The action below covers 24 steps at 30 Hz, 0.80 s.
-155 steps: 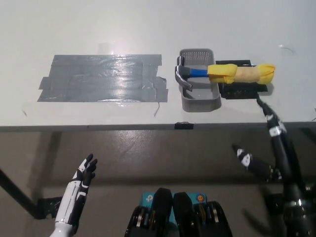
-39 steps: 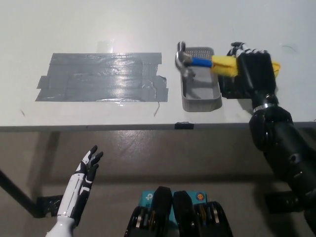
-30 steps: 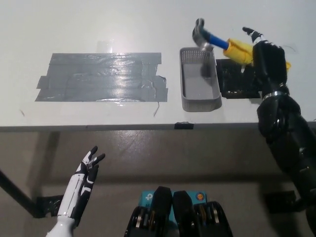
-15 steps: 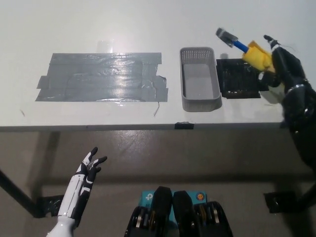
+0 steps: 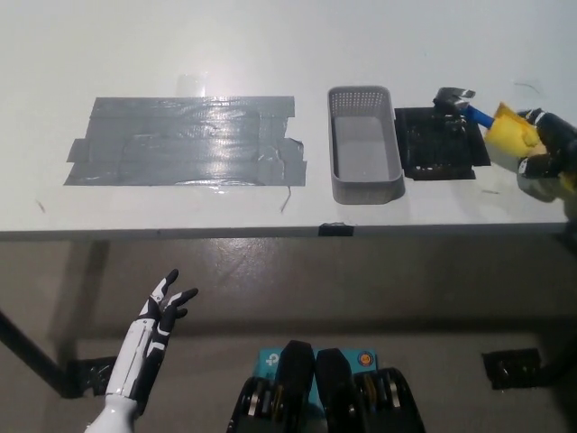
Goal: The robot picks the hammer with right hand and hits the black area on the desk and places it back.
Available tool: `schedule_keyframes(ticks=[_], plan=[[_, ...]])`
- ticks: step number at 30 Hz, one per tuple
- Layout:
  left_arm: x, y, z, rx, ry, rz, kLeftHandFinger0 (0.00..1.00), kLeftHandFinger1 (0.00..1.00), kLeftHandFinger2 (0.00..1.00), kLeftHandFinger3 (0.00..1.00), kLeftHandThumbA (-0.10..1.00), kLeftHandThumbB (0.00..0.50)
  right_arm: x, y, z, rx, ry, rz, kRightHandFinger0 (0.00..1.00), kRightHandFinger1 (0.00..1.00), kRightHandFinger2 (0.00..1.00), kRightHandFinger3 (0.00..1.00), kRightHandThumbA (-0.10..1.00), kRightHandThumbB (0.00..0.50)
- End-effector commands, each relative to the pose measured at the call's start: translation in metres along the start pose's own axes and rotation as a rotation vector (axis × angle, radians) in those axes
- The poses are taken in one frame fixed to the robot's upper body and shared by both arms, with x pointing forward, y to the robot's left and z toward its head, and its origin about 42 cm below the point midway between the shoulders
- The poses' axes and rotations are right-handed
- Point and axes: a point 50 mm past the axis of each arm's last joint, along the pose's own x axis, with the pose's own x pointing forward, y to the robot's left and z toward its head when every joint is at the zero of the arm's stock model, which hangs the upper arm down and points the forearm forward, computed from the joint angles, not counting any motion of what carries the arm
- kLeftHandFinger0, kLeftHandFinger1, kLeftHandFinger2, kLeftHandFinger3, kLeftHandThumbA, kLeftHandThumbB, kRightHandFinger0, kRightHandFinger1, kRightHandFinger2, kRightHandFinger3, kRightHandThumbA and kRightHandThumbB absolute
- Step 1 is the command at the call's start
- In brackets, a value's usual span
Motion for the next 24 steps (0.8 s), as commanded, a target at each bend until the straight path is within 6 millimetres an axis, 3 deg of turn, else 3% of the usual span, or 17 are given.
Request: schedule_keyframes(ticks=[1, 2, 5, 6, 11, 13, 16, 18, 20, 22, 23, 24], plan=[[0.015, 0.014, 0.026, 0.047, -0.12, -0.032, 0.91, 0.9, 0.82, 1.0, 1.0, 0.0, -0.11, -0.224, 0.132, -0.021, -0.266, 0.252, 0.05, 0.53, 0.95, 0.68, -0.1, 0.131], [0.015, 0.014, 0.026, 0.049, -0.124, -0.033, 0.91, 0.9, 0.82, 1.0, 1.0, 0.0, -0.112, -0.226, 0.135, -0.018, -0.261, 0.26, 0.02, 0.5, 0.92, 0.65, -0.1, 0.135], [0.015, 0.014, 0.026, 0.057, -0.127, -0.041, 0.88, 0.88, 0.8, 1.0, 1.0, 0.0, -0.114, -0.23, 0.14, -0.025, -0.248, 0.27, 0.0, 0.47, 0.92, 0.75, -0.1, 0.09], [0.015, 0.014, 0.026, 0.057, -0.126, -0.041, 0.87, 0.88, 0.8, 1.0, 1.0, 0.0, -0.115, -0.23, 0.14, -0.026, -0.246, 0.269, 0.0, 0.47, 0.93, 0.86, -0.1, 0.093], [0.015, 0.014, 0.026, 0.057, -0.125, -0.044, 0.84, 0.86, 0.79, 1.0, 1.0, 0.0, -0.117, -0.235, 0.146, -0.017, -0.24, 0.297, 0.02, 0.53, 1.0, 0.94, -0.1, 0.08], [0.015, 0.014, 0.026, 0.055, -0.125, -0.042, 0.84, 0.86, 0.79, 1.0, 1.0, 0.002, -0.116, -0.238, 0.148, 0.008, -0.245, 0.316, 0.04, 0.59, 1.0, 1.0, -0.1, 0.1], [0.015, 0.013, 0.026, 0.053, -0.123, -0.041, 0.8, 0.85, 0.79, 1.0, 1.0, 0.0, -0.116, -0.243, 0.151, 0.029, -0.251, 0.339, 0.04, 0.56, 0.99, 0.95, -0.1, 0.12], [0.014, 0.013, 0.025, 0.058, -0.125, -0.04, 0.78, 0.82, 0.78, 1.0, 1.0, 0.0, -0.116, -0.241, 0.152, 0.019, -0.253, 0.339, 0.01, 0.5, 0.96, 1.0, -0.1, 0.112], [0.011, 0.013, 0.024, 0.053, -0.122, -0.037, 0.77, 0.79, 0.77, 1.0, 1.0, 0.0, -0.115, -0.236, 0.153, 0.009, -0.253, 0.342, 0.0, 0.42, 0.91, 0.91, -0.1, 0.106], [0.01, 0.013, 0.022, 0.046, -0.119, -0.035, 0.76, 0.79, 0.76, 1.0, 1.0, 0.0, -0.112, -0.234, 0.153, 0.013, -0.247, 0.351, 0.0, 0.42, 0.91, 0.86, -0.1, 0.108], [0.01, 0.012, 0.021, 0.043, -0.117, -0.036, 0.75, 0.77, 0.76, 1.0, 1.0, 0.0, -0.111, -0.233, 0.152, 0.019, -0.245, 0.359, 0.0, 0.41, 0.9, 0.87, -0.1, 0.106], [0.009, 0.011, 0.021, 0.044, -0.117, -0.038, 0.75, 0.77, 0.76, 1.0, 1.0, 0.0, -0.109, -0.23, 0.15, 0.027, -0.247, 0.364, 0.0, 0.41, 0.91, 1.0, -0.1, 0.094]])
